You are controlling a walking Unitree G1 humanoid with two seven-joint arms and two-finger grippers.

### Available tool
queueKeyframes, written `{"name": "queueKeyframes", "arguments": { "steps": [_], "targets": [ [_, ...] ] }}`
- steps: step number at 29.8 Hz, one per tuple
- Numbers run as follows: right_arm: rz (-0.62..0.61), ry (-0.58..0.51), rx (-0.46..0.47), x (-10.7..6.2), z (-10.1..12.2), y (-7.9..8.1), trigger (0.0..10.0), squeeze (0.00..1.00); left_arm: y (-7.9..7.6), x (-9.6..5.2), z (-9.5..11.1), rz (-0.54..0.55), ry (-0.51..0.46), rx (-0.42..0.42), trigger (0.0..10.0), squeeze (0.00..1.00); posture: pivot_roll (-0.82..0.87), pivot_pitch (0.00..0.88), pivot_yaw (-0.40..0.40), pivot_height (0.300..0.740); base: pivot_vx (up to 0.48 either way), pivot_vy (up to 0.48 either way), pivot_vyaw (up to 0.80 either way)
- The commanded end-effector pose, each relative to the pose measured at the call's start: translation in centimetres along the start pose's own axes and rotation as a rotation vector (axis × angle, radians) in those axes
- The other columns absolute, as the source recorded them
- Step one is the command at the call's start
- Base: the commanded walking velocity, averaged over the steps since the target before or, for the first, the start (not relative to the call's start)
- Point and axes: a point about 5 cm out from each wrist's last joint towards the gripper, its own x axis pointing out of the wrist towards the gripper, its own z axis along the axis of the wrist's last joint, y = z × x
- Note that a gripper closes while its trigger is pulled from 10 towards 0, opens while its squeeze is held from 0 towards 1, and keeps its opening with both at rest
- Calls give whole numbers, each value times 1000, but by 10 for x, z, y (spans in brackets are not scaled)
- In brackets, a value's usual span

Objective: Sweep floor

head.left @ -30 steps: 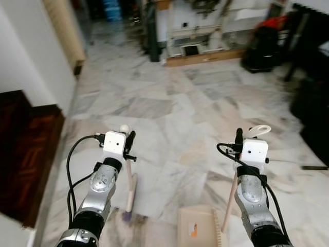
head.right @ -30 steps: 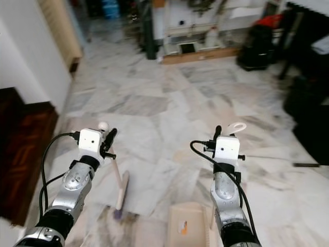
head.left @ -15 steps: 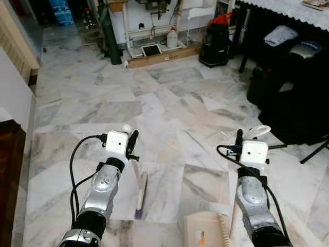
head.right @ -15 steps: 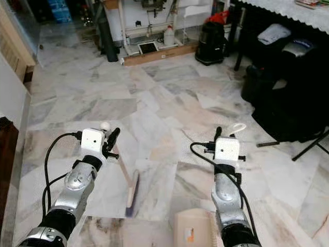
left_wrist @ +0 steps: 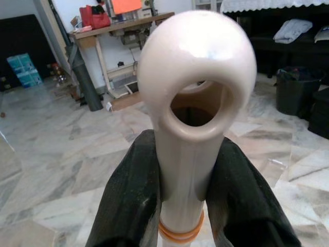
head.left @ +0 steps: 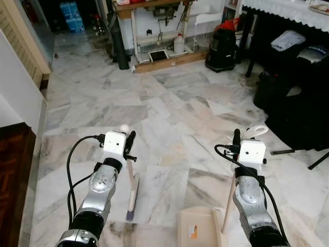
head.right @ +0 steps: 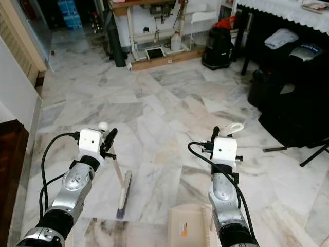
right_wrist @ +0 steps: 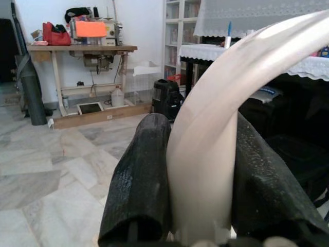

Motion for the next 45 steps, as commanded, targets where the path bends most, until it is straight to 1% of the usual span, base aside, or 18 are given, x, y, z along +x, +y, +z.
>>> {"name": "queueKeyframes", "arguments": {
  "steps": [1,4,10,27,35,45],
  "targets": [
    [2,-41,21,7,11,3,10000,0,5,5,10,12,-42,13,10000,0,-65,0,73,740,292,0,-581],
    [1,-40,22,7,11,3,10000,0,5,5,10,12,-40,12,10000,0,-66,0,74,740,305,0,-800],
    [3,-58,21,8,14,5,10000,0,6,6,10,16,-39,11,10000,0,-63,0,71,740,314,0,0],
    [-3,-58,24,8,14,4,10000,0,8,7,11,20,-41,11,10000,0,-68,0,76,740,326,0,0],
    [-6,-61,21,7,14,2,10000,0,7,6,10,18,-38,9,10000,0,-72,0,75,740,327,0,0],
    [0,-75,22,7,16,4,10000,0,7,6,10,20,-38,9,10000,0,-66,0,71,740,327,0,0]
  ]
}}
